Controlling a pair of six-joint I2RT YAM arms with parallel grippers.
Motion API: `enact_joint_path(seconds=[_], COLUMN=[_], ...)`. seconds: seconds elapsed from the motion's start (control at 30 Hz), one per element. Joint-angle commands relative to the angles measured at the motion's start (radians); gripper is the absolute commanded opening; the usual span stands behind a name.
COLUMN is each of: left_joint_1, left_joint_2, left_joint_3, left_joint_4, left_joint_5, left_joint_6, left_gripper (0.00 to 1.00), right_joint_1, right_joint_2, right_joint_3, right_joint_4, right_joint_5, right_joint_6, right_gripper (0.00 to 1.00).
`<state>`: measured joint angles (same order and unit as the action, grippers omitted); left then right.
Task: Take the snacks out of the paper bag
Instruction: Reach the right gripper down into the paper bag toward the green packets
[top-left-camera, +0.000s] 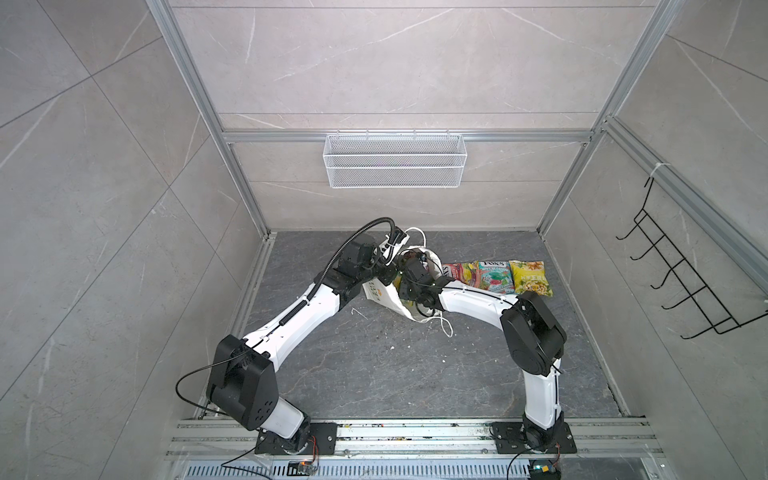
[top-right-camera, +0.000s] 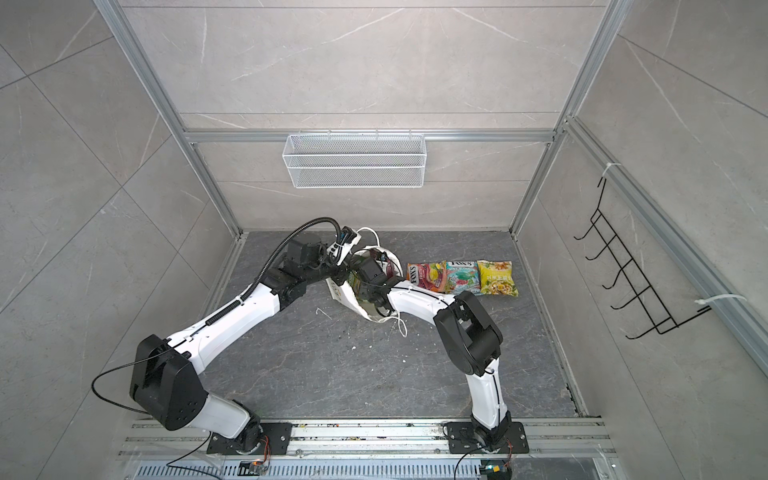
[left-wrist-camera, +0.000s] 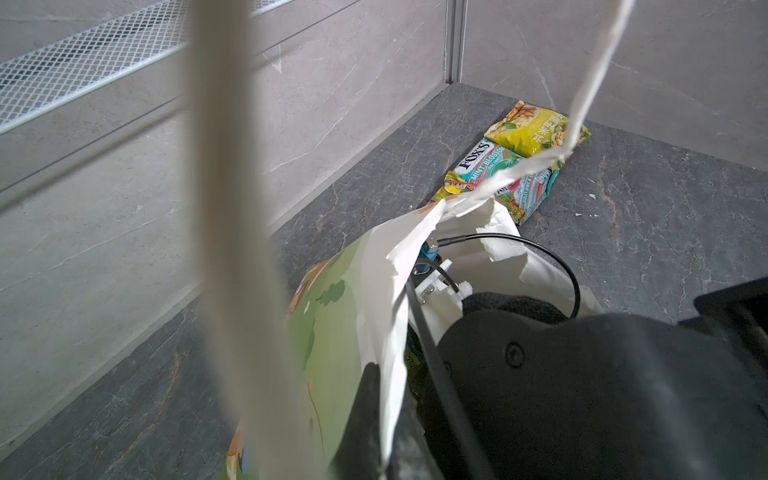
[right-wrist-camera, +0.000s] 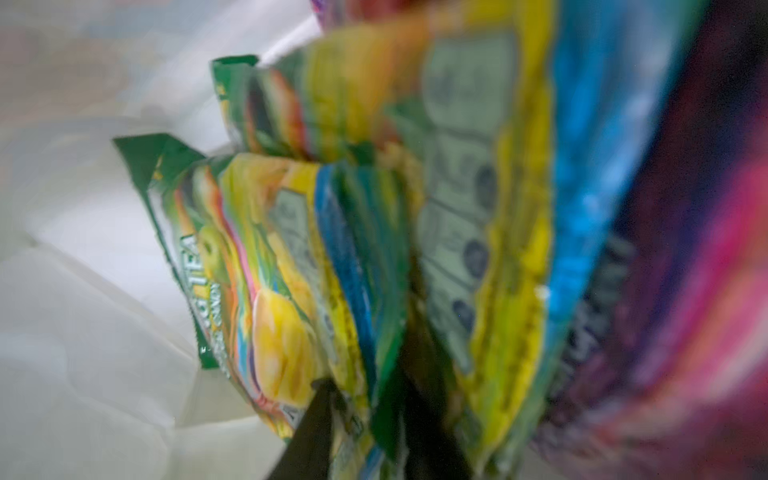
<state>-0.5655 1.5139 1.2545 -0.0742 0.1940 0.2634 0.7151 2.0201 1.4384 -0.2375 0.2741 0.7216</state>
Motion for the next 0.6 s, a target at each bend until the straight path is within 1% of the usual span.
enact_joint_path(seconds=[0.0,0.13,0.2,0.57], left_joint_1=[-0.004,-0.004,-0.004,-0.005], left_joint_2=[-0.013,-0.013,-0.012,-0.014], left_joint_3=[0.012,0.009,0.007,-0.002], left_joint_4=[0.057,0.057,0.057,0.07], left_joint_5=[0.026,0.021,0.016,0.012], left_joint_6=[-0.01,-0.01,-0.008,-0.01], left_gripper=[0.0,0.0,0.0,0.0], right_joint_1=[0.002,0.001,0.002,0.001], right_joint_2=[0.016,-0.022,-0.049,-0.209], right_joint_3=[0.025,0.009,-0.008,-0.082], right_joint_4=[0.008,0.018,0.027,0.008], right_joint_5=[-0.012,-0.033,-0.041,-0.072], right_joint_6=[0.005,-0.003,-0.01,-0.027], right_gripper=[0.15,0.03,0.0,0.0])
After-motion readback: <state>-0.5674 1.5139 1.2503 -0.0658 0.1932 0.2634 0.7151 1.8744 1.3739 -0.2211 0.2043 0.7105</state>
